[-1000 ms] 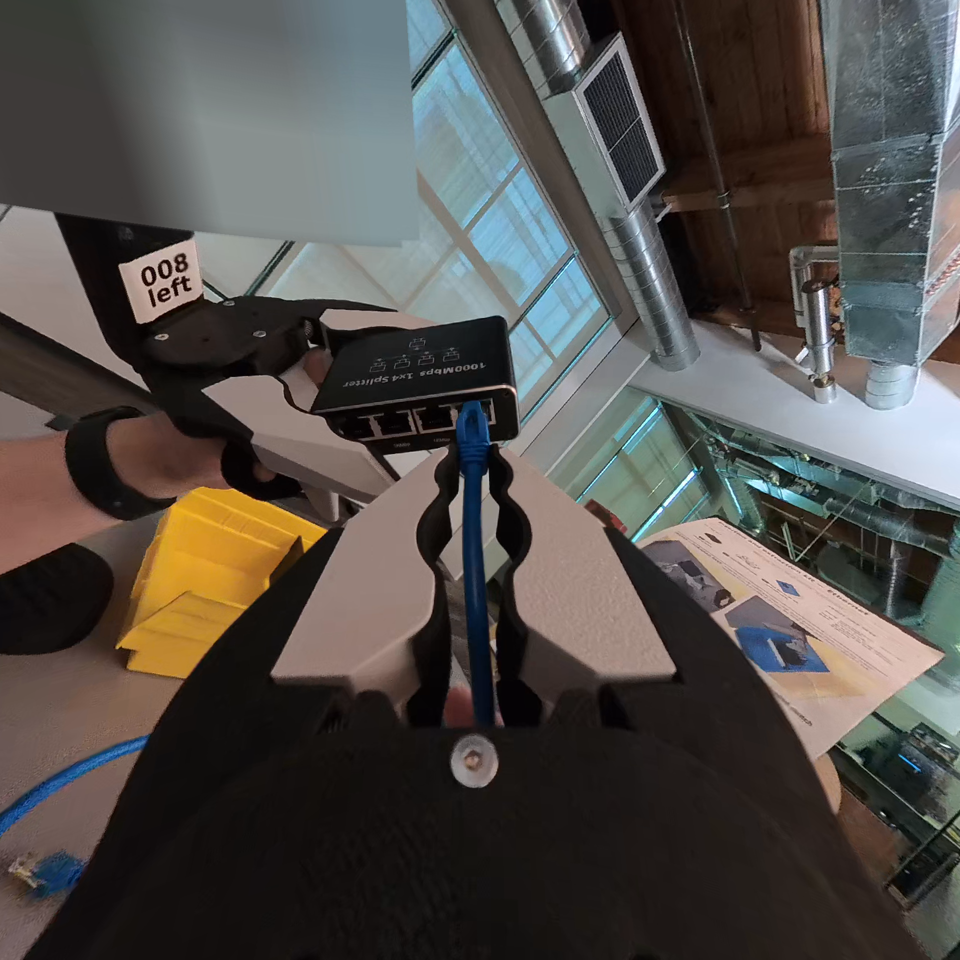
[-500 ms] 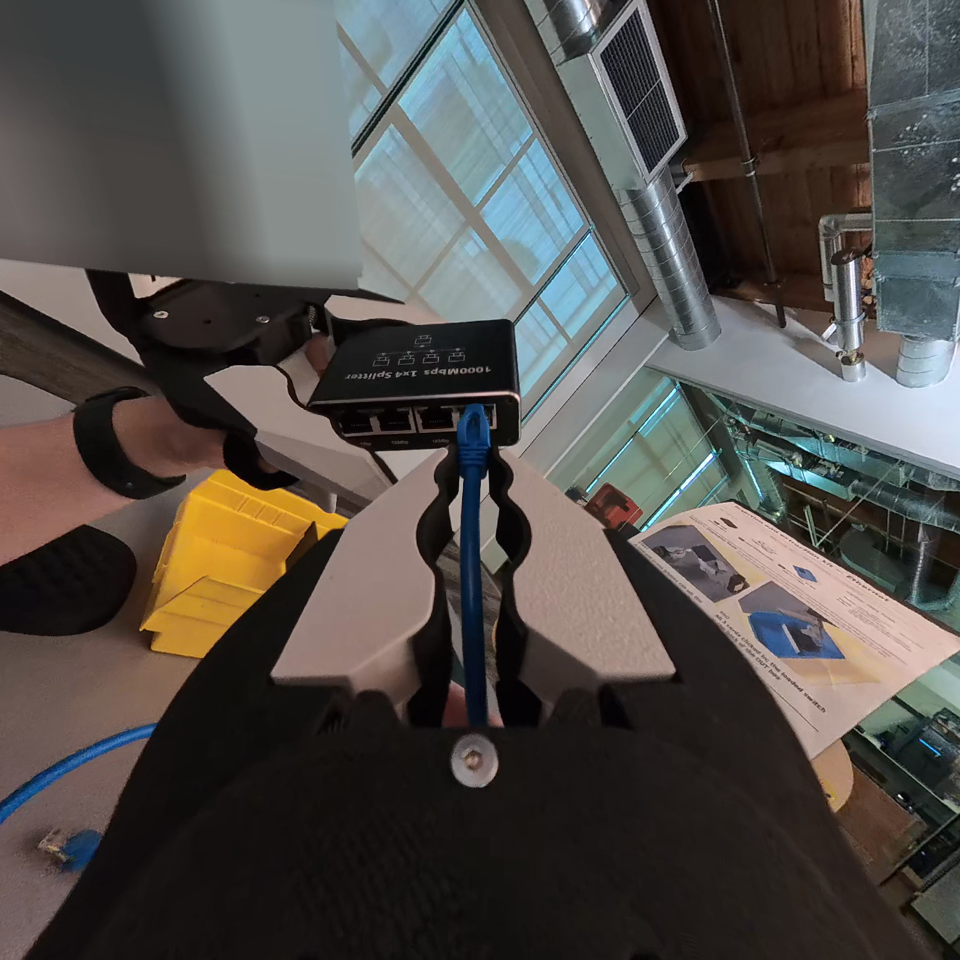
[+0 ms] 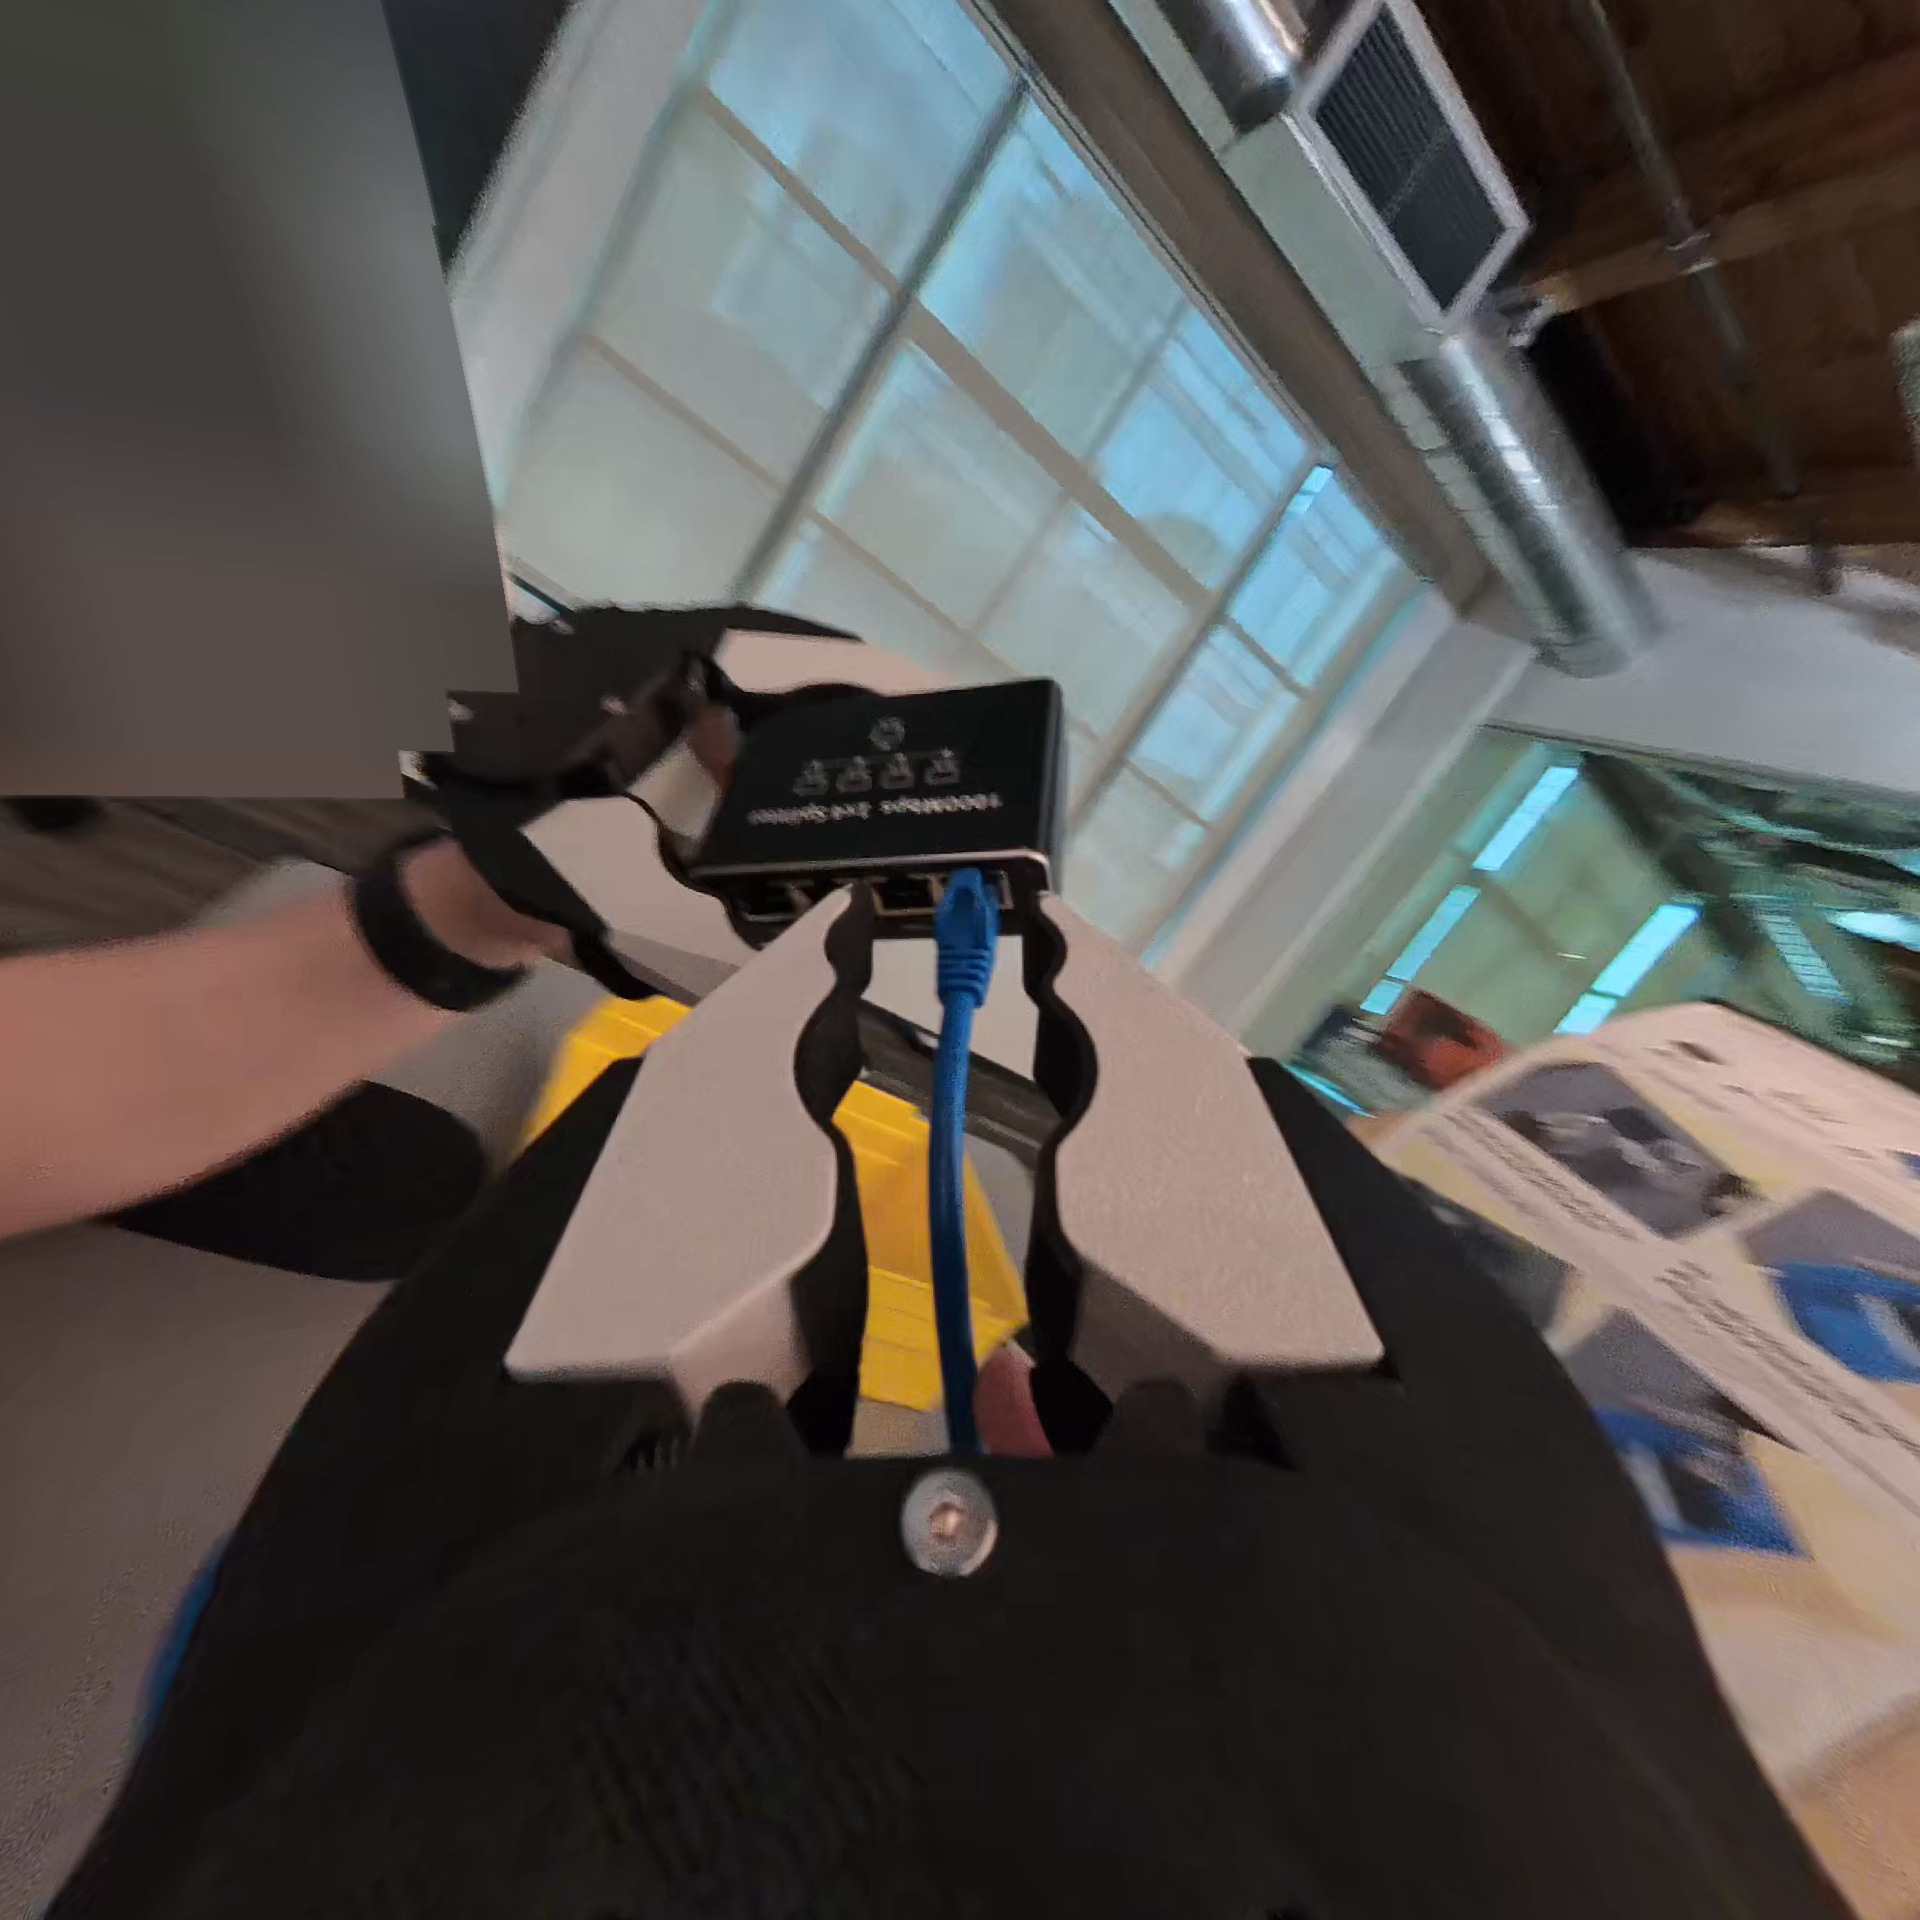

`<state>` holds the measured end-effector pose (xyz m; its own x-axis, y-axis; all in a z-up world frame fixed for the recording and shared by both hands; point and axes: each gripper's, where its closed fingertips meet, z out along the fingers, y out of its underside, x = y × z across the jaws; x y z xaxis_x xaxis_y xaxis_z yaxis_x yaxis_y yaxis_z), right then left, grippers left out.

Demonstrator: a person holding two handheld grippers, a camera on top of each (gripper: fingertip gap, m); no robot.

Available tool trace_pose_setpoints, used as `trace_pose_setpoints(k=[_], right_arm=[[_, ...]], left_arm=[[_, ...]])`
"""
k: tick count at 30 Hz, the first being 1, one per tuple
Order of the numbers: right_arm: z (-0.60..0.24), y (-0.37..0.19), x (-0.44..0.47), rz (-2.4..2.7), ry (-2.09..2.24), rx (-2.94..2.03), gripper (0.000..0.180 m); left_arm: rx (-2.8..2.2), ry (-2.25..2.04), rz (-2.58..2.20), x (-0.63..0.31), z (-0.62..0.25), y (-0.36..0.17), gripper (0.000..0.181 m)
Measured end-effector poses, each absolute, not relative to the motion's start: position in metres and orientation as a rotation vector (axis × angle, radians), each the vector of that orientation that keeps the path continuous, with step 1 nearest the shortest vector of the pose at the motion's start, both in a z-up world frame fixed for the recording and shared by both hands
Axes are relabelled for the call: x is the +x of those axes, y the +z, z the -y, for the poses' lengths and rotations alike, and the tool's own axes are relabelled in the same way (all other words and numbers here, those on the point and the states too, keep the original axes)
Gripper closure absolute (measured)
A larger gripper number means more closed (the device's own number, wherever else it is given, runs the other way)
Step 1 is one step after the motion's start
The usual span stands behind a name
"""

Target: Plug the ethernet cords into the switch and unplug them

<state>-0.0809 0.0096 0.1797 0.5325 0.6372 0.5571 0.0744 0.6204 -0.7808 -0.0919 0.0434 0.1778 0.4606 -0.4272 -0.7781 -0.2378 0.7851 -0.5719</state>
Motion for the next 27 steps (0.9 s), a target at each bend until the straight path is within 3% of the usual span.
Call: trace_pose_setpoints(k=[5, 11, 19, 27], right_arm=[[0.002, 0.184, -0.052, 0.967, 0.611, -0.864, 0.15], [-0.042, 0.147, -0.021, 0.947, 0.628, -1.093, 0.149], [-0.125, 0.013, -0.056, 1.001, 0.525, -1.701, 0.145], [-0.125, -0.112, -0.118, 1.205, 0.565, -2.051, 0.142]], left_arm=[[-0.777, -0.284, -1.117, -0.1, -0.04, 0.176, 0.078], [-0.986, -0.656, -1.209, -0.124, -0.021, 0.132, 0.077], [-1.339, -0.783, -1.037, -0.168, -0.034, 0.007, 0.077], [-1.631, -0.902, -0.916, -0.176, -0.029, -0.071, 0.077]])
